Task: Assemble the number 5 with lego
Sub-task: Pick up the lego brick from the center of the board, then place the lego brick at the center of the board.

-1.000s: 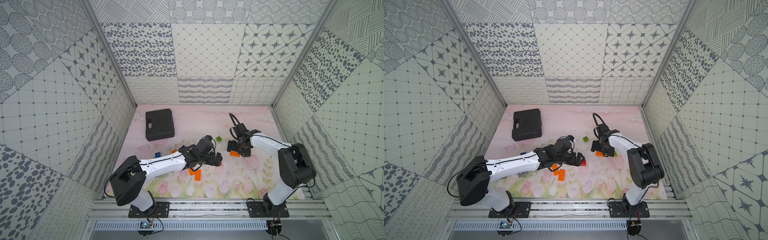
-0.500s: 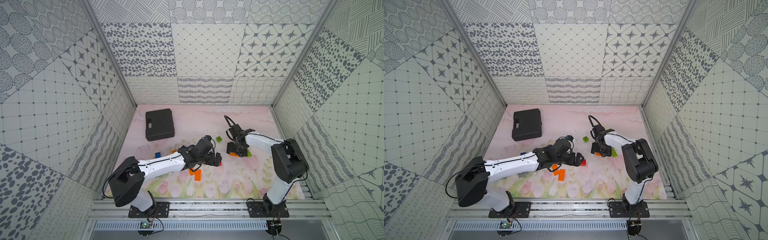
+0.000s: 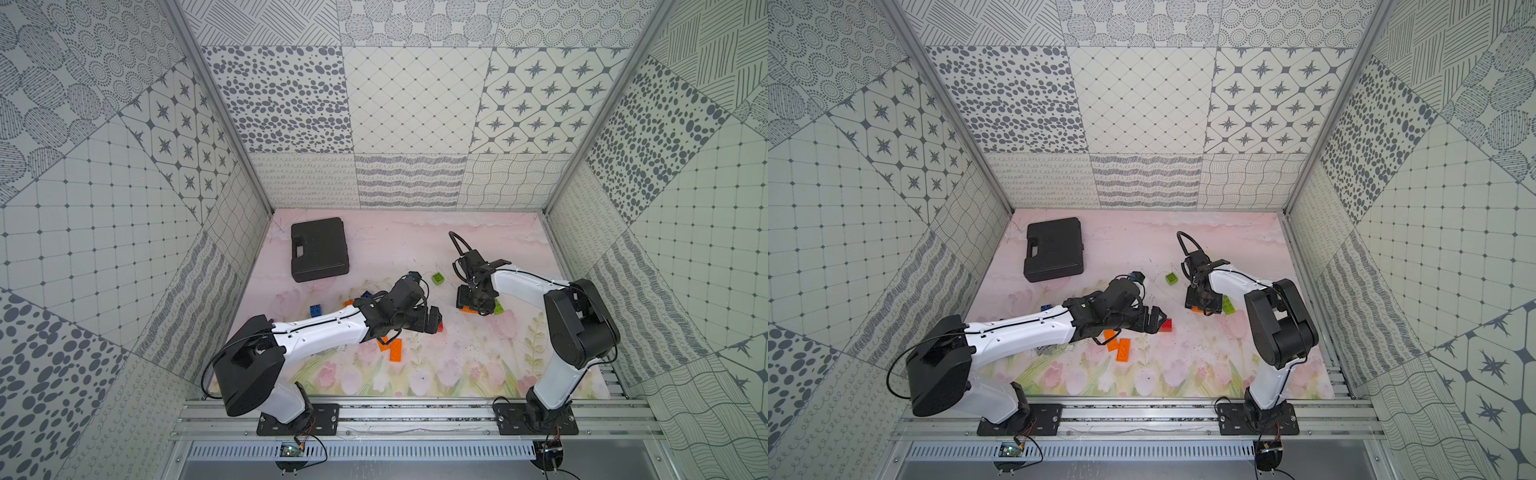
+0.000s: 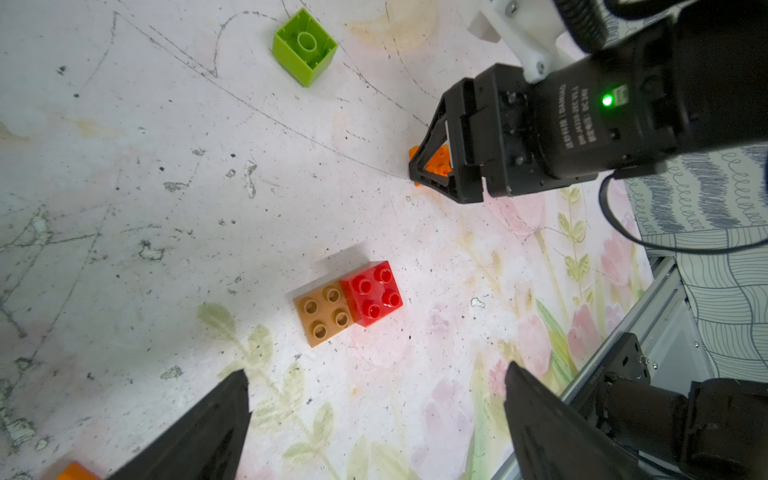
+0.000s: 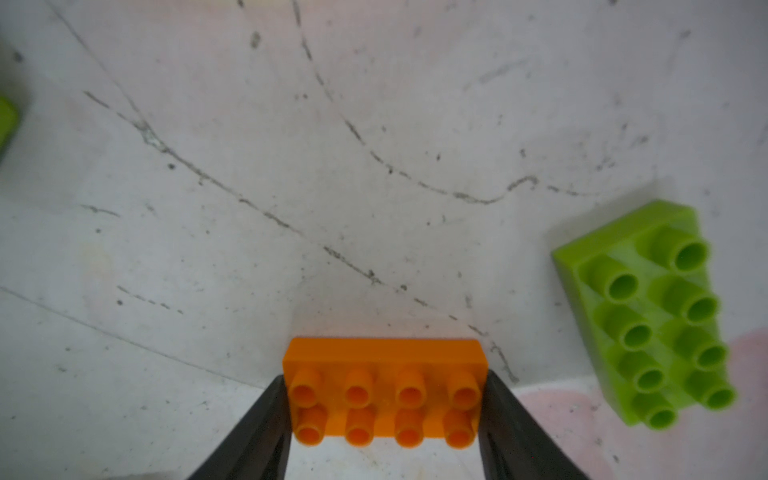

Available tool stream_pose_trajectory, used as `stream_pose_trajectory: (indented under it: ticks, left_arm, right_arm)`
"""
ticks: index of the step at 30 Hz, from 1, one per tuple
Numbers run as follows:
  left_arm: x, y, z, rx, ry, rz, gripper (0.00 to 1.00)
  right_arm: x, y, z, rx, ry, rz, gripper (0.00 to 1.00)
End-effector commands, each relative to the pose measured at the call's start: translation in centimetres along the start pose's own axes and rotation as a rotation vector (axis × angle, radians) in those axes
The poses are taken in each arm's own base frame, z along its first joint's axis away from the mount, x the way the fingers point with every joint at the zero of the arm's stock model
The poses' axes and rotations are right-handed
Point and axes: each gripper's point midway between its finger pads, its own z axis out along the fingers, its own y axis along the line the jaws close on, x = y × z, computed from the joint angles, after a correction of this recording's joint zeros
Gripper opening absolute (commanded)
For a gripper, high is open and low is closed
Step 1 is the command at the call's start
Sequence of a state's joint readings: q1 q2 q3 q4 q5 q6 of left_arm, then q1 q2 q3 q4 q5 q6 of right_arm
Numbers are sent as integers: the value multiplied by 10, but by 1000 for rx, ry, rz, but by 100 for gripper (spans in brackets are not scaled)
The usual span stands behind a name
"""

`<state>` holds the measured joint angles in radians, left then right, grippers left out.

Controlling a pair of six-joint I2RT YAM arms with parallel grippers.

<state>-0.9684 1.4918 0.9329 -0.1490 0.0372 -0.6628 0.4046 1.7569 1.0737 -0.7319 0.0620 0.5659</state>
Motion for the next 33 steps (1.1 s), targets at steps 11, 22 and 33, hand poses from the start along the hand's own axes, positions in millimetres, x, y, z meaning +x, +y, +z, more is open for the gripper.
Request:
stream_pose_trajectory:
  ticks: [11, 22, 33]
  left_arm:
    - [-6, 21, -22, -72, -108, -26, 99]
    - [18, 57, -52, -106, -202, -140, 99]
    - [20, 74, -71, -149, -258, -178, 99]
  right_arm:
    - [55, 9, -46, -72, -31, -66, 60]
    - [139, 57, -54, -143, -15, -167, 62]
    - [140, 93, -29, -131, 16, -170, 63]
